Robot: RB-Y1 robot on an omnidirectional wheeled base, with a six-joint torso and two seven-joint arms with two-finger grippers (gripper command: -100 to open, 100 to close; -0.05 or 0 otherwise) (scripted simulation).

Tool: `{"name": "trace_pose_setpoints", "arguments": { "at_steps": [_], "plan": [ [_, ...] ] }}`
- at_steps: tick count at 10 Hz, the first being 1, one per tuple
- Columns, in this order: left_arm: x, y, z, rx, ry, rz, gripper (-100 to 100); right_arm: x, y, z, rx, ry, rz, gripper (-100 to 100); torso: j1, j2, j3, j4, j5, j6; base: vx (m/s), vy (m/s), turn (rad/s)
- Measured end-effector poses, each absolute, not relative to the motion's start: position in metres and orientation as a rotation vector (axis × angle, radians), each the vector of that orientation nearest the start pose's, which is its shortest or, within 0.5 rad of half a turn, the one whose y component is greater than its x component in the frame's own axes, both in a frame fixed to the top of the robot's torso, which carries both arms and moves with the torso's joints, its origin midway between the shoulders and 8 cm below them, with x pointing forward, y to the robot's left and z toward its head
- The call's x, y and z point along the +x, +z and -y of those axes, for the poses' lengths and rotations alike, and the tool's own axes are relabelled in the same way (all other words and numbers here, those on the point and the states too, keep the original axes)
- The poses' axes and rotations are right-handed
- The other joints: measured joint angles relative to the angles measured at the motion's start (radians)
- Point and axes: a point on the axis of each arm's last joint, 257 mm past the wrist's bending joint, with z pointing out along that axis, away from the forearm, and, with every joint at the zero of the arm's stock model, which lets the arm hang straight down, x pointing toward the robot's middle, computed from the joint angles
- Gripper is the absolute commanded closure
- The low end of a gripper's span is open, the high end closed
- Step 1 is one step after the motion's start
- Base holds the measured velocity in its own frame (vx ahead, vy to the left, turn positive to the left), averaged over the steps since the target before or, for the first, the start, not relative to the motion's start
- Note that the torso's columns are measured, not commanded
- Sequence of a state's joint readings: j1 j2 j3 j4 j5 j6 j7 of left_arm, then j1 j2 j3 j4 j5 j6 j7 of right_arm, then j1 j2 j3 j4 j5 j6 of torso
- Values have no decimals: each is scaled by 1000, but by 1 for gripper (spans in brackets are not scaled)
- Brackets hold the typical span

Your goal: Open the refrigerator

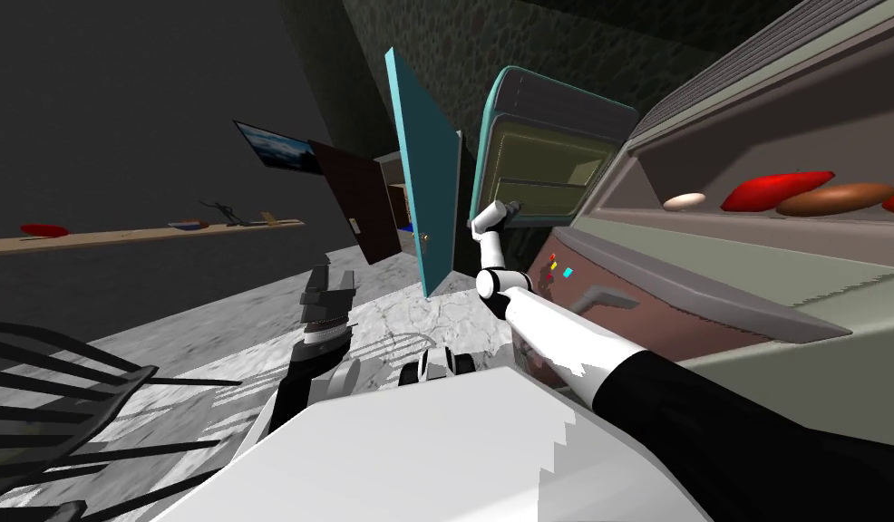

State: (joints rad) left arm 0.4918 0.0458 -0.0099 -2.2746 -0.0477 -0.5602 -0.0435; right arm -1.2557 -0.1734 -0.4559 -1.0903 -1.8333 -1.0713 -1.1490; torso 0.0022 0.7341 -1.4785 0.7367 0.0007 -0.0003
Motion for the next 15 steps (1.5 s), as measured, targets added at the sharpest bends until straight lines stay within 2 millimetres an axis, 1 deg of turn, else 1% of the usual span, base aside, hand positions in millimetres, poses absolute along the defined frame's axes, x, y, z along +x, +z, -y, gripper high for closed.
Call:
{"name": "trace_pose_setpoints", "arguments": {
  "at_steps": [4, 6, 13, 15],
  "plan": [
    [337, 35, -262, -528, -1262, -644, 0, 601, 190, 456, 20, -1581, -1805, -100, -3, 6, 4, 2, -1, 0, 262, 65, 16],
    [337, 35, -262, -528, -1262, -644, 0, 593, 200, 461, 85, -1539, -1797, -100, -1, 4, 3, 1, 0, 0, 260, 73, 15],
    [337, 35, -262, -528, -1262, -644, 0, 565, 232, 483, 322, -1368, -1757, -100, -2, 4, 3, 2, -1, 0, 278, 48, 17],
    [337, 35, -262, -528, -1262, -644, 0, 559, 240, 486, 378, -1325, -1743, -100, -2, 6, 3, 2, -1, 0, 161, 27, 7]
  ]
}}
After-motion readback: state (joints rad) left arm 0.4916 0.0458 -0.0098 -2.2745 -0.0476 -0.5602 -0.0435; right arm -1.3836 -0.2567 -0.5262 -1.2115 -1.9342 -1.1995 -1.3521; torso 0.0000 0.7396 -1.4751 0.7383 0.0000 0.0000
